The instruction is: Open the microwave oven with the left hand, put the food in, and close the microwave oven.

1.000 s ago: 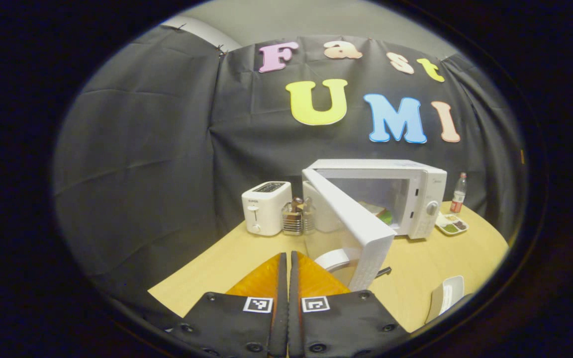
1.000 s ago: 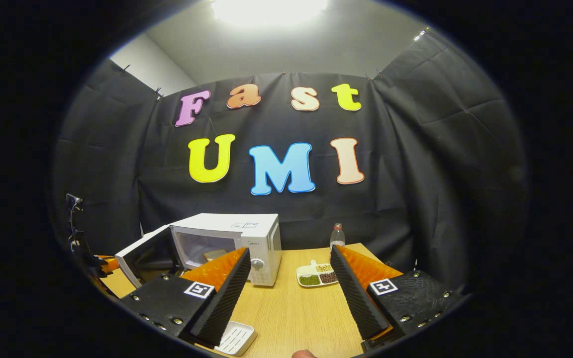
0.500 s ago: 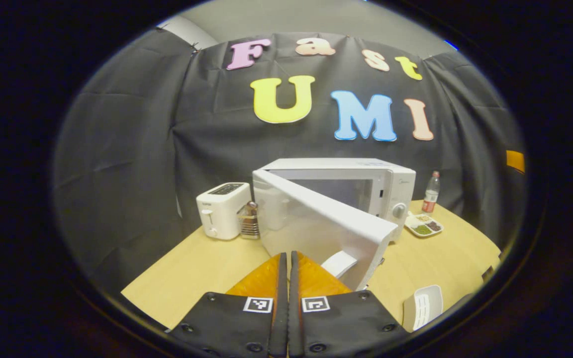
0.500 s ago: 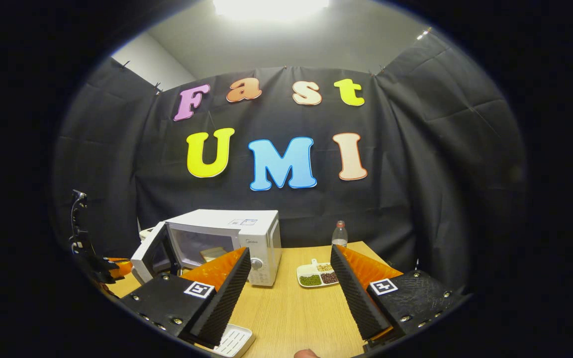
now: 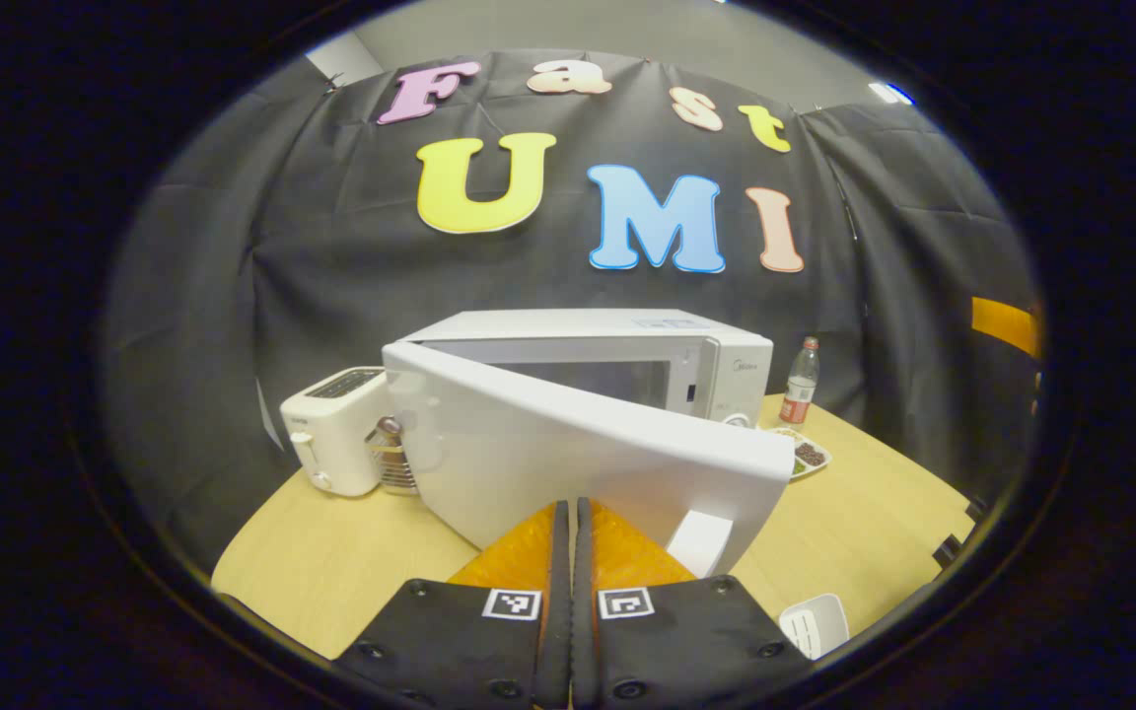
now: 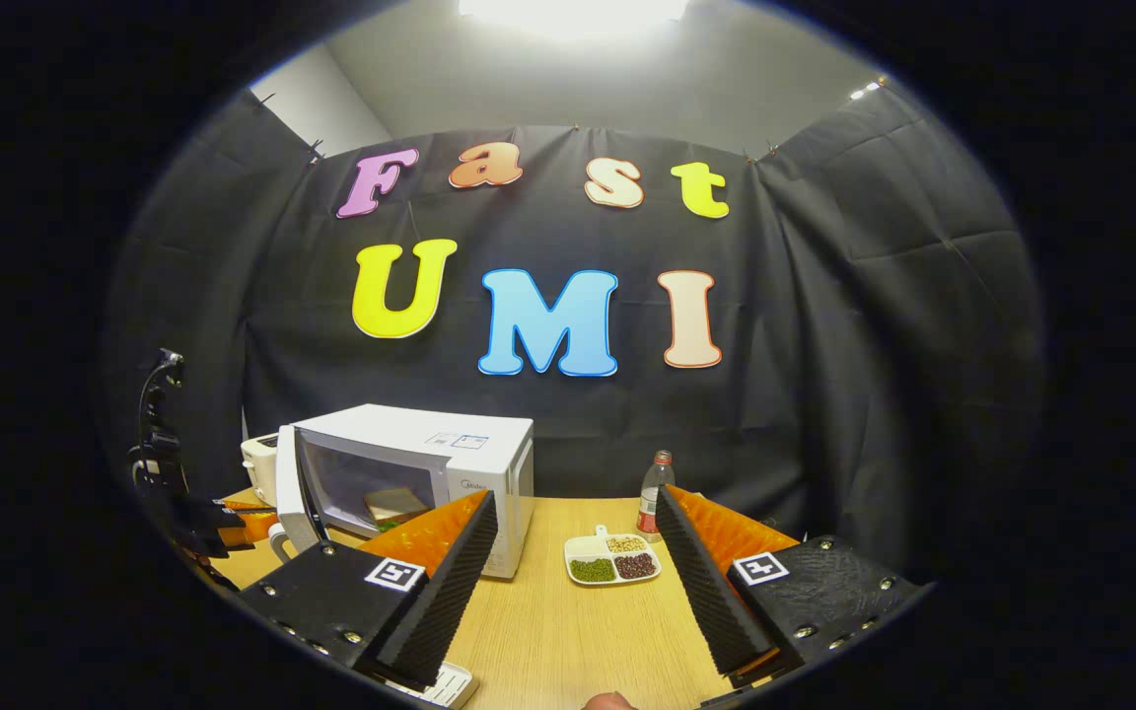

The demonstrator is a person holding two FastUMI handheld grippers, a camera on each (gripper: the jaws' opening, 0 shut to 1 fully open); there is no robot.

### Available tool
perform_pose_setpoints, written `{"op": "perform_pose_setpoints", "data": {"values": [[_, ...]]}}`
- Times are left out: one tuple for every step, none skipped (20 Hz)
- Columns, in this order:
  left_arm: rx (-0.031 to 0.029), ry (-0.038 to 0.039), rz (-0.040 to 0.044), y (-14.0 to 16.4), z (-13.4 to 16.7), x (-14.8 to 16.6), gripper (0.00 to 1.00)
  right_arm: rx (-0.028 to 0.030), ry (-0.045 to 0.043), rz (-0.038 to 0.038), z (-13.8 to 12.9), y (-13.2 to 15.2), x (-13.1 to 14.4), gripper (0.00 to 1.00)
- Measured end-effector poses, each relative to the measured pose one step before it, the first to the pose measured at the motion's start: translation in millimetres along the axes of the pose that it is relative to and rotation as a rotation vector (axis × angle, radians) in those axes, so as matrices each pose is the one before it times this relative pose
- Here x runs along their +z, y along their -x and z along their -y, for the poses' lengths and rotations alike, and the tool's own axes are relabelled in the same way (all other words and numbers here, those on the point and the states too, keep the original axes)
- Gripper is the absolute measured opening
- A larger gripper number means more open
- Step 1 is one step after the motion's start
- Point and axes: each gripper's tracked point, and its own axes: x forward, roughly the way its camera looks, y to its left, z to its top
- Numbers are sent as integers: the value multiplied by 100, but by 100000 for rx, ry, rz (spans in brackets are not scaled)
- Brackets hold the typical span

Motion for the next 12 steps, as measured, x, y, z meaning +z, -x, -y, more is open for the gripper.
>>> {"op": "perform_pose_setpoints", "data": {"values": [[-1693, -127, 187, -811, 371, 355, 7, -995, -70, -525, 152, -106, -66, 98], [-1985, 730, 7, -856, 469, 291, 7, -1511, 345, -285, 306, -259, -74, 98], [-1513, 229, 40, -844, 303, 222, 8, -1695, 675, -253, 360, -312, -120, 98], [-1013, -559, 198, -751, 235, 113, 8, -1501, 535, -239, 301, -209, -15, 98], [-1090, -646, 205, -766, 218, 275, 7, -1498, 214, -363, 362, -153, -27, 98], [-1093, -478, -27, -763, 393, 51, 7, -1275, -23, -381, 253, -103, -125, 98], [-1072, -255, -63, -831, 254, 83, 7, -1401, -62, -540, 447, -130, -108, 98], [-990, -168, -169, -804, 245, 72, 7, -1419, -30, -265, 338, -139, 32, 98], [-1059, -238, -234, -810, 251, 77, 7, -1445, 98, -200, 399, -68, 101, 98], [-736, -275, 74, -760, 181, 206, 7, -1303, 129, -230, 324, -16, 21, 98], [-927, -324, -3, -658, 191, 72, 7, -1176, -8, -356, 247, -263, -32, 98], [-968, -378, -35, -696, 185, 77, 7, -1166, -205, -514, 126, -312, -55, 97]]}}
